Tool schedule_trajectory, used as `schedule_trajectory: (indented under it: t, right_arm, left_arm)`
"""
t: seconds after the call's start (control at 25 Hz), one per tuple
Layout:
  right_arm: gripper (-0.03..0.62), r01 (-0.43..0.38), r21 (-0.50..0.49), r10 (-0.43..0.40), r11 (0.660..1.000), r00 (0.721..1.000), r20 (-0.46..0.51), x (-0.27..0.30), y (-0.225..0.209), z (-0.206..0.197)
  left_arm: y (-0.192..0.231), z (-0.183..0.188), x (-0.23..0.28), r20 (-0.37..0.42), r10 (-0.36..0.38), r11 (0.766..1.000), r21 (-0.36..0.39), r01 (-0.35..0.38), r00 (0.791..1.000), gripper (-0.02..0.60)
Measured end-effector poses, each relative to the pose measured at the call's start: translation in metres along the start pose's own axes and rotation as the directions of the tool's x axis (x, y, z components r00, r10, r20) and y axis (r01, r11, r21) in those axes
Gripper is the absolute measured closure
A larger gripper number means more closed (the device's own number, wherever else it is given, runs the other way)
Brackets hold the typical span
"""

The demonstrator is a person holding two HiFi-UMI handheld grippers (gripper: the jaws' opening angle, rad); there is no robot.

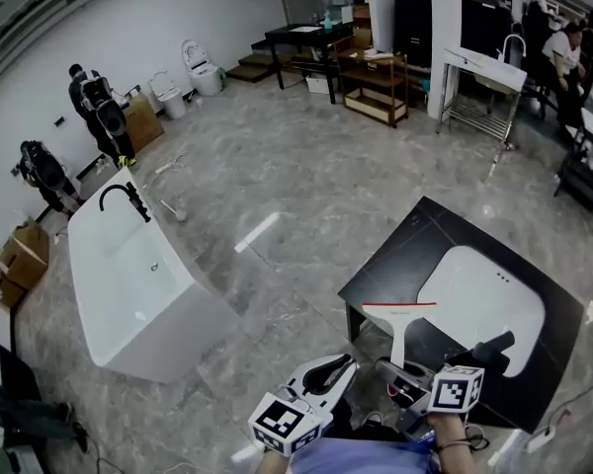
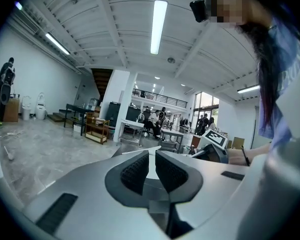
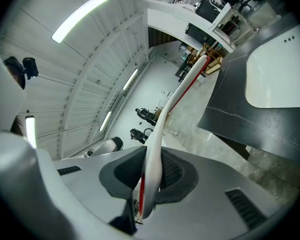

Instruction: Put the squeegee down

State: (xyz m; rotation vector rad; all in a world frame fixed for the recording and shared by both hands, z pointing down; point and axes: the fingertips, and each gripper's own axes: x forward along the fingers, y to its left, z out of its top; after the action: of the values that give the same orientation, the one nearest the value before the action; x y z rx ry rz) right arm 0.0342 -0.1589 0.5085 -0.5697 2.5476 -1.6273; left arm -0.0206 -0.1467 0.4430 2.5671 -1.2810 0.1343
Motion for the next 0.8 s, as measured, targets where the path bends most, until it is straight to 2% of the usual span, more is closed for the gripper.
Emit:
schedule_trajectory:
  t: [0.24, 0.4, 0.6, 0.8]
  right_arm:
    - [0.539, 0.062, 0.028, -0.063, 0.998, 0.997, 0.049, 0.022, -0.033, 0.034]
    - [0.539, 0.084, 0.055, -0.089, 0.995, 0.991, 0.1, 0.042, -0.046, 0.06]
    - [0.539, 0.197, 0.039, -0.201, 0.98, 0.971, 0.128, 0.049, -0.072, 0.086]
    - [0.539, 0.18, 0.126, -0.198, 0.976, 0.968, 0.154, 0.06, -0.099, 0.107]
  left_arm:
    - [0.035, 0.024, 0.042, 0.007, -0.094, 0.995, 0.04, 0.093, 0.996, 0.532]
    - [0.059, 0.036, 0.067, -0.025, -0.148, 0.985, 0.08, 0.15, 0.989, 0.532]
    - [0.073, 0.04, 0.087, -0.049, -0.211, 0.971, 0.103, 0.215, 0.976, 0.532]
    - [0.084, 0.04, 0.102, -0.075, -0.257, 0.96, 0.1, 0.263, 0.964, 0.532]
